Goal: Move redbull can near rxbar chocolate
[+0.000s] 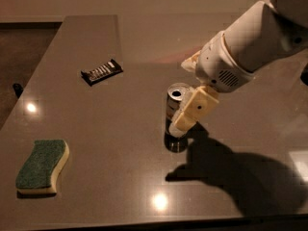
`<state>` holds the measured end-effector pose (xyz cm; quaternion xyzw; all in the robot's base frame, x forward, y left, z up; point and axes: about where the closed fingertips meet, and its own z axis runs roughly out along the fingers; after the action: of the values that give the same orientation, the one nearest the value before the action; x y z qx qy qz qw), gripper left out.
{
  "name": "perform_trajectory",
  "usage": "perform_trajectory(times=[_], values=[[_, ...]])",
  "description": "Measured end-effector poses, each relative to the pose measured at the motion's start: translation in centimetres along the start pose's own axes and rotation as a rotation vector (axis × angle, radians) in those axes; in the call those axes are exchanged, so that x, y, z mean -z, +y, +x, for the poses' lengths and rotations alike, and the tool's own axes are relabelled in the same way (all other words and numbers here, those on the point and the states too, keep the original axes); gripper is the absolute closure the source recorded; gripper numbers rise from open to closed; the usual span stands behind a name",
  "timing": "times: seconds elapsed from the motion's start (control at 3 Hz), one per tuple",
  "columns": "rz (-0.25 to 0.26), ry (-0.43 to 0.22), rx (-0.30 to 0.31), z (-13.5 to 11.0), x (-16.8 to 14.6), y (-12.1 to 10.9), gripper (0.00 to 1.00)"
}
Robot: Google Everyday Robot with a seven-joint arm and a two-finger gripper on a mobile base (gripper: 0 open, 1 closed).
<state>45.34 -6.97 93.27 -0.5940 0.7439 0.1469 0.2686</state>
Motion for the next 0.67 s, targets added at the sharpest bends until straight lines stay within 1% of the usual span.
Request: perform_trajectory(times=[0.33,0.67], values=[[-0.032,-0.040,-0.006,-0.76,-1.48,0.04,0.00],[-0.042,-0.064,-0.014,-0.81,-2.24,-0.22,0.20]])
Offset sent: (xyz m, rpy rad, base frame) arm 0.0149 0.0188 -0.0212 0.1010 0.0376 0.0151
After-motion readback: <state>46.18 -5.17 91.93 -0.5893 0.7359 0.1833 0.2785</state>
